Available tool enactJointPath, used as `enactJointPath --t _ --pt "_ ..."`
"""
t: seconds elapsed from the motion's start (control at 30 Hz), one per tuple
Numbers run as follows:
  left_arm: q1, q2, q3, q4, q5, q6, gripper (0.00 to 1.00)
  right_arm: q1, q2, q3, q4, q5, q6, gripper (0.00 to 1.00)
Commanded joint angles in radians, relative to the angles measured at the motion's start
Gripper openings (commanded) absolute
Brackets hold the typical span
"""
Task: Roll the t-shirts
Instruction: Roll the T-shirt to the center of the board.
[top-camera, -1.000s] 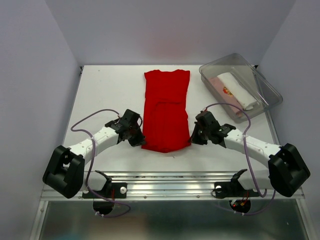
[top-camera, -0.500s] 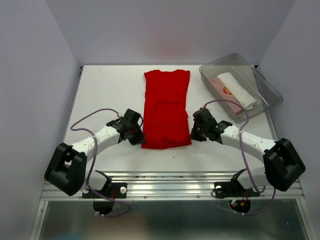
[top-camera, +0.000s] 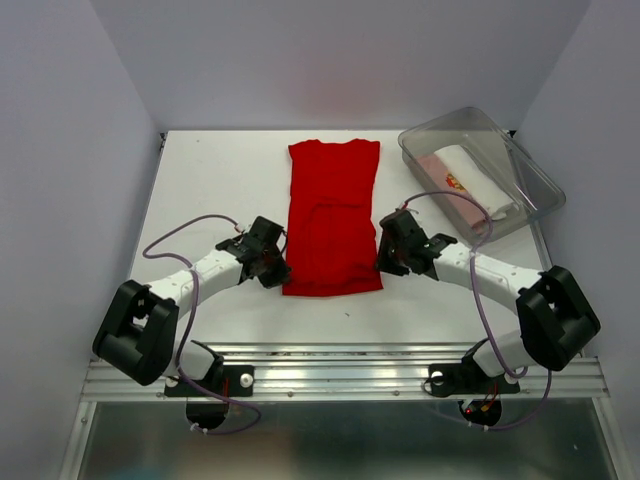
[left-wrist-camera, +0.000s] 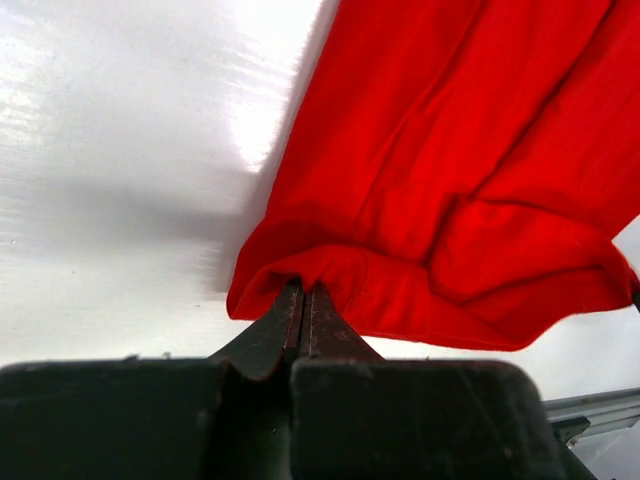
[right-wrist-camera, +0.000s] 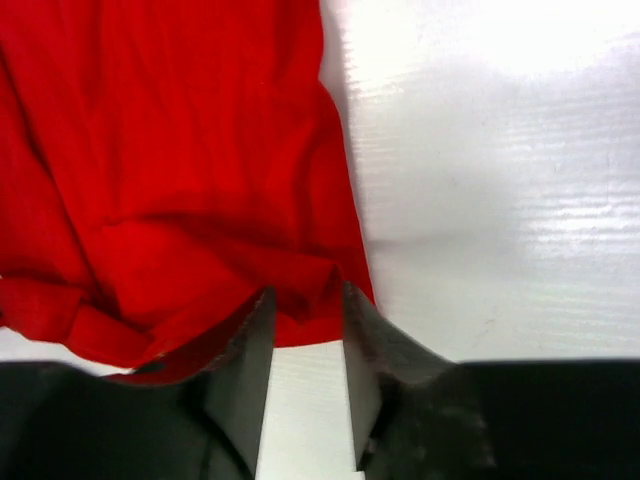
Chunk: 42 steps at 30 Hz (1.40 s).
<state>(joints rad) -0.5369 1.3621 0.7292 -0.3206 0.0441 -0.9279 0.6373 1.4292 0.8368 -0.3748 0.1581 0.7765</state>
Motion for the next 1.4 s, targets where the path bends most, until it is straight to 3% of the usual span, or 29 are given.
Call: enactJointPath --t 0.0,0.07,0.17,0.2,0.27,0.33,0.4,0.47,0.53,0.57,0.6,0.63,0.67,0.77,1.0,1.37 --pt "-0.003 0.005 0.053 0.025 -0.033 0.026 0.05 0.01 0.011 0.074 0.022 0.064 -0.025 0.47" --pt "-0.003 -0.001 0.07 0.02 -0.058 0.047 0.11 0.01 0.013 0.085 0.02 0.063 -0.032 0.54" --pt "-0.005 -0.037 0.096 -0.001 -0.113 0.055 0.4 0.01 -0.006 0.093 0.02 0.058 -0.037 0.56" --pt "-0.003 -0.063 0.104 -0.005 -0.122 0.063 0.59 0.01 -0.024 0.091 0.02 0.052 -0.039 0.56" --pt "-0.003 -0.096 0.117 -0.024 -0.165 0.073 0.74 0.01 -0.056 0.084 0.019 0.026 -0.045 0.56" --pt "-0.005 -0.116 0.139 -0.06 -0.216 0.081 0.75 0.01 -0.076 0.071 0.019 -0.003 -0.045 0.55" --pt "-0.003 -0.142 0.15 -0.083 -0.242 0.086 0.76 0.01 -0.088 0.062 0.017 -0.057 -0.04 0.47" --pt "-0.005 -0.159 0.151 -0.103 -0.25 0.095 0.74 0.031 -0.107 0.039 0.033 -0.081 -0.023 0.33" --pt "-0.008 -0.185 0.125 -0.103 -0.237 0.097 0.65 0.067 -0.11 0.024 0.062 -0.109 -0.007 0.22" --pt "-0.011 -0.195 0.112 -0.086 -0.208 0.106 0.55 0.076 -0.098 0.016 0.08 -0.127 0.013 0.19" --pt "-0.015 -0.21 0.098 -0.072 -0.19 0.109 0.26 0.087 -0.087 0.002 0.1 -0.153 0.024 0.1" --pt "-0.015 -0.219 0.082 -0.057 -0.169 0.11 0.09 0.108 -0.073 -0.002 0.144 -0.195 0.033 0.06" --pt "-0.017 -0.23 0.049 -0.028 -0.133 0.104 0.0 0.117 -0.046 -0.005 0.167 -0.215 0.058 0.01" --pt "-0.018 -0.267 0.003 0.017 -0.098 0.093 0.0 0.147 0.011 -0.008 0.253 -0.261 0.079 0.01" --pt "-0.018 -0.241 -0.057 0.149 0.074 0.11 0.0 0.147 0.122 0.07 0.26 -0.255 0.04 0.01" --pt "-0.023 -0.083 -0.053 0.172 -0.022 0.139 0.0 0.147 0.224 0.113 0.254 -0.164 0.033 0.01"
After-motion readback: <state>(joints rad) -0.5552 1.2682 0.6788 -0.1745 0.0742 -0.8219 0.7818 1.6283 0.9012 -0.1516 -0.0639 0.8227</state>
